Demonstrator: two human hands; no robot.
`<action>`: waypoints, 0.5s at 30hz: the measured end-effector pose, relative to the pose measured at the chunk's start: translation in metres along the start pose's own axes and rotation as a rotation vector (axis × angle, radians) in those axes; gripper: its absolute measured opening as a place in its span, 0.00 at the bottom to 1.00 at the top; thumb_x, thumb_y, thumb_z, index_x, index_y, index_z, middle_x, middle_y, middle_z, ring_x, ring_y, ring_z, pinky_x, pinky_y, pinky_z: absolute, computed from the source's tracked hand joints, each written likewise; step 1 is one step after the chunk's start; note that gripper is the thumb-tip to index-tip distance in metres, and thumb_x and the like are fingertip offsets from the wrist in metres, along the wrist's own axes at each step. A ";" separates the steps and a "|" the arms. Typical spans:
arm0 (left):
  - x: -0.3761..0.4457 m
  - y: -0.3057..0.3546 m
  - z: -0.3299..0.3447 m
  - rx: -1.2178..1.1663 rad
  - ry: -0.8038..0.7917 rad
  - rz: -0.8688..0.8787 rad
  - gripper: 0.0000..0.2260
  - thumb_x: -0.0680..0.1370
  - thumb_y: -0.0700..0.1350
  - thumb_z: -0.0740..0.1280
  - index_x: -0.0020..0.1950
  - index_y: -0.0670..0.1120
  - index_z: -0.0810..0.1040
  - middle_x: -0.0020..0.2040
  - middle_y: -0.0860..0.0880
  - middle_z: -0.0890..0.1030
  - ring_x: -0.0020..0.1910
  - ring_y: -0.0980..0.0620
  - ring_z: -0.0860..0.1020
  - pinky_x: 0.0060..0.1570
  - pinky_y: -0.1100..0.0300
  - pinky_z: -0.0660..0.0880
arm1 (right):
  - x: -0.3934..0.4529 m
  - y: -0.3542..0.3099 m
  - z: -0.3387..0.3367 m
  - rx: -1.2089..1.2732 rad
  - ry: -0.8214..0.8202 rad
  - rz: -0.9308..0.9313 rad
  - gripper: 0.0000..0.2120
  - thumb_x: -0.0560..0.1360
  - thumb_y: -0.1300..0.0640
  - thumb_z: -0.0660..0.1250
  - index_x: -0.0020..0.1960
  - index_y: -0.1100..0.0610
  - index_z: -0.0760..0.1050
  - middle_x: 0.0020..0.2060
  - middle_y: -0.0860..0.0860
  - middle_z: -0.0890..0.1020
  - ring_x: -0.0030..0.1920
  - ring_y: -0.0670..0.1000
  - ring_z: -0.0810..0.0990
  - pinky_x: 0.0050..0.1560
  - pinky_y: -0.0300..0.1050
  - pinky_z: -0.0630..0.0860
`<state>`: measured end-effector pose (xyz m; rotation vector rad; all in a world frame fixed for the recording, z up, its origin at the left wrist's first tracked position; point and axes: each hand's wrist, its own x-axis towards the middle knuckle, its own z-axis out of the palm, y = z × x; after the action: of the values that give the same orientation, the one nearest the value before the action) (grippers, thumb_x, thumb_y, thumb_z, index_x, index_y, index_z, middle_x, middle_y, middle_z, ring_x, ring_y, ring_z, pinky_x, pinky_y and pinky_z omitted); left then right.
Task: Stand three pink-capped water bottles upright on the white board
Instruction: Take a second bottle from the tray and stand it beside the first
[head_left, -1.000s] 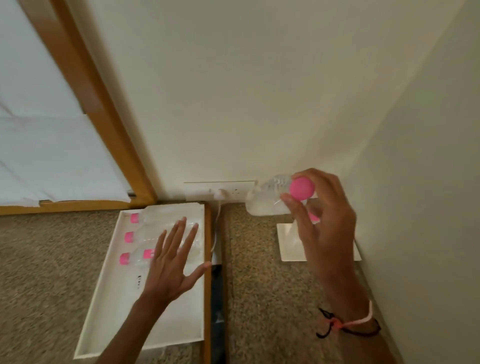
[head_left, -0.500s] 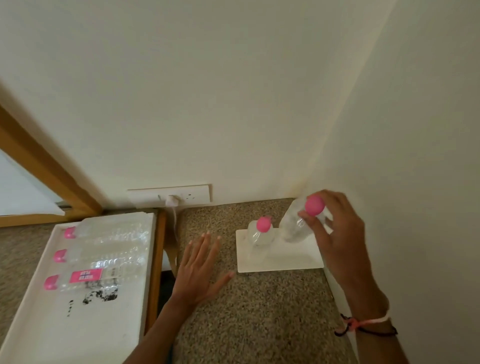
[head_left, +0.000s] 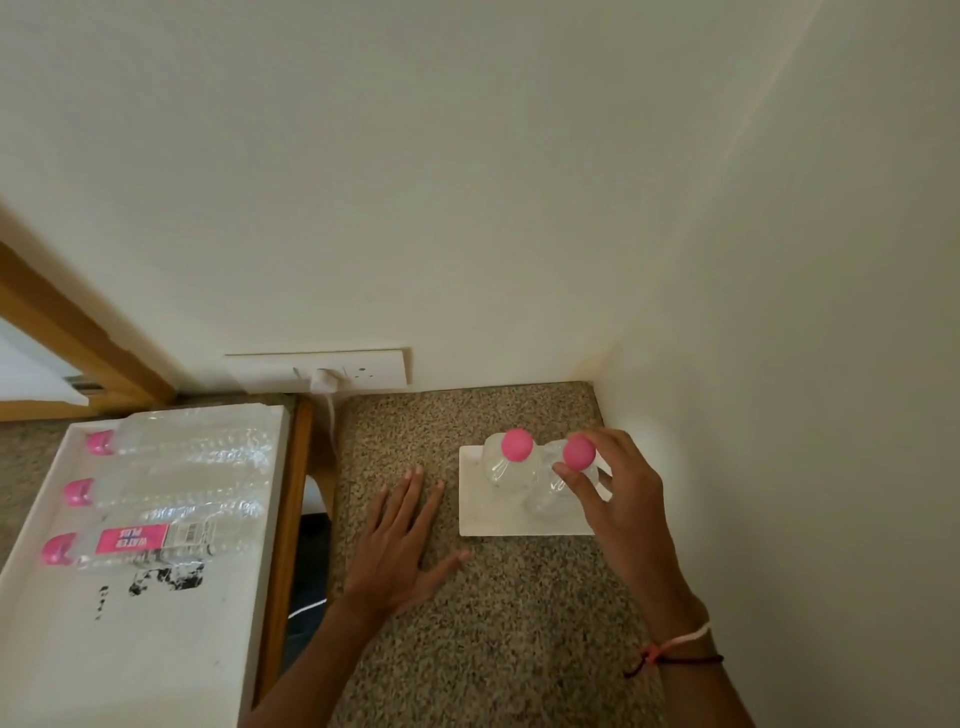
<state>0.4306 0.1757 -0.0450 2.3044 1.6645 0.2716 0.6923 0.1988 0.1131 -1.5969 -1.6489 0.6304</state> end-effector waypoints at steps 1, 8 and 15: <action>-0.001 0.000 -0.003 -0.007 0.001 0.001 0.42 0.78 0.74 0.54 0.82 0.47 0.59 0.83 0.41 0.55 0.82 0.43 0.54 0.78 0.43 0.50 | 0.000 -0.002 0.001 -0.001 0.011 -0.001 0.14 0.76 0.57 0.74 0.60 0.54 0.78 0.55 0.45 0.78 0.56 0.51 0.79 0.56 0.57 0.81; -0.018 -0.015 -0.064 -0.062 0.118 0.027 0.42 0.78 0.74 0.53 0.83 0.48 0.53 0.84 0.43 0.50 0.83 0.46 0.47 0.80 0.39 0.52 | -0.001 -0.030 0.000 -0.114 0.071 0.063 0.22 0.72 0.57 0.77 0.63 0.58 0.76 0.58 0.55 0.80 0.56 0.53 0.78 0.54 0.37 0.71; -0.085 -0.079 -0.155 -0.075 0.321 0.058 0.40 0.79 0.70 0.57 0.82 0.43 0.58 0.83 0.40 0.54 0.83 0.42 0.51 0.79 0.38 0.54 | -0.035 -0.139 0.047 -0.105 0.403 -0.175 0.13 0.74 0.59 0.75 0.56 0.62 0.79 0.53 0.56 0.80 0.54 0.53 0.76 0.56 0.31 0.69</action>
<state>0.2840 0.1366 0.0750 2.3512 1.6944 0.7387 0.5675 0.1572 0.1874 -1.5127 -1.5113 0.1206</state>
